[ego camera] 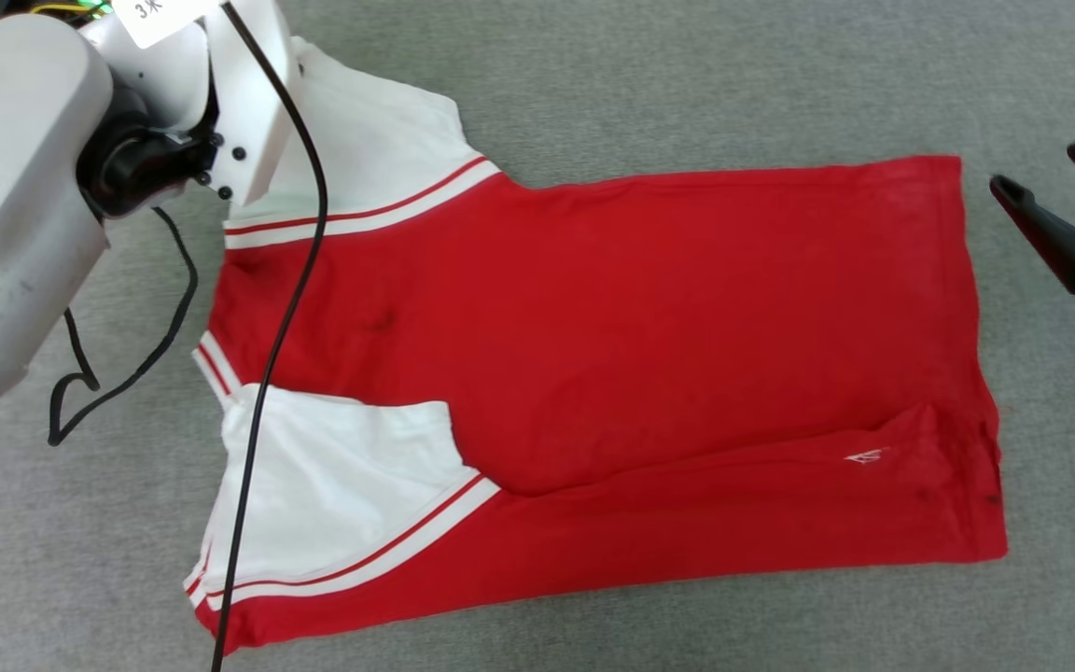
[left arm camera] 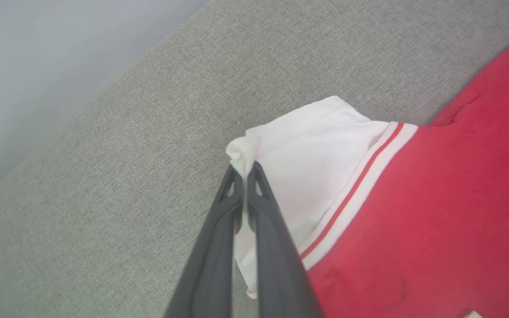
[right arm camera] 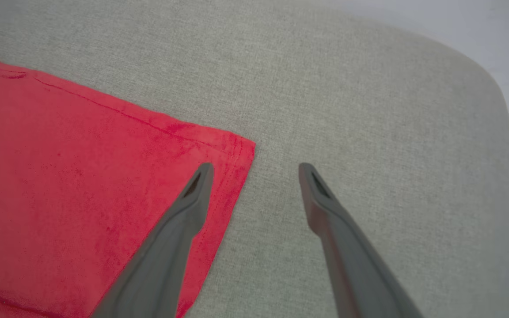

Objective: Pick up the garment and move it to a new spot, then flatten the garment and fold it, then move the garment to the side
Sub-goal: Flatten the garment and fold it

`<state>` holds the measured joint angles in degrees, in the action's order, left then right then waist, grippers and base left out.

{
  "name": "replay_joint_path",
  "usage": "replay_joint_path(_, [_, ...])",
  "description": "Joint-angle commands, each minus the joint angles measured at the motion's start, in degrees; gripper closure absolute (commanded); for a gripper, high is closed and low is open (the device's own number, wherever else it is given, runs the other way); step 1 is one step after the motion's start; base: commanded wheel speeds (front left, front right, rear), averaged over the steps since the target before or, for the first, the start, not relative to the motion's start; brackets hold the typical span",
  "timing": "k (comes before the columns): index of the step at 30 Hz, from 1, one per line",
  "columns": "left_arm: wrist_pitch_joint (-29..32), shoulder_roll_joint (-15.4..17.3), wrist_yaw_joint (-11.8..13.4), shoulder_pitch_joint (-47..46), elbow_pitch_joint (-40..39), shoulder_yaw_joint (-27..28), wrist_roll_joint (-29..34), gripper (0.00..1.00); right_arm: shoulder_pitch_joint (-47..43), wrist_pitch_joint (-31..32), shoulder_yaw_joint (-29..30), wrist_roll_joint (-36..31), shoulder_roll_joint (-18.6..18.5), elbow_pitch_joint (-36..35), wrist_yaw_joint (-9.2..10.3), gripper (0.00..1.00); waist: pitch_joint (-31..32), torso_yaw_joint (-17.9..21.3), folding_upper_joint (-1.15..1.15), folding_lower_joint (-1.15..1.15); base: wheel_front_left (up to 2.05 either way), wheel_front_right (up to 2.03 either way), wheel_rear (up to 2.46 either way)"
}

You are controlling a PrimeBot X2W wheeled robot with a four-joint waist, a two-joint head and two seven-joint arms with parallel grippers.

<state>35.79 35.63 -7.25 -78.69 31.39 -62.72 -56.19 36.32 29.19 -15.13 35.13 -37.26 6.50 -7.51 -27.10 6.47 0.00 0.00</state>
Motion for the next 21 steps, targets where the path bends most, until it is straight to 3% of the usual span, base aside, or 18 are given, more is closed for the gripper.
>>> replay_joint_path(1, [-0.7,-0.2,-0.1,0.4,-0.4,-0.3,0.0,1.00,2.1,3.2,-0.9,1.6,-0.9,1.0,0.05,0.00,0.4,-0.8,0.00,0.00,0.00,0.00,0.00])
replay_joint_path(9, [-2.7,-1.1,-0.2,-1.4,-3.0,-1.6,0.1,1.00,11.2,18.4,-6.2,5.0,-1.9,7.9,0.05,0.00,-0.8,-3.3,0.00,0.00,0.00,0.00,0.00])
replay_joint_path(16, [-4.8,-1.3,-0.2,-3.2,-5.2,-2.4,-0.6,1.00,15.3,20.1,-9.3,4.5,1.0,14.7,0.05,0.00,-2.5,-4.8,0.00,0.00,0.00,0.00,0.00])
replay_joint_path(21, [-5.8,-1.5,-0.2,-4.3,-6.0,-3.2,-0.6,1.00,13.5,20.2,-13.2,3.5,2.2,20.5,0.05,0.00,-3.4,-5.7,0.00,0.00,0.00,0.00,0.00])
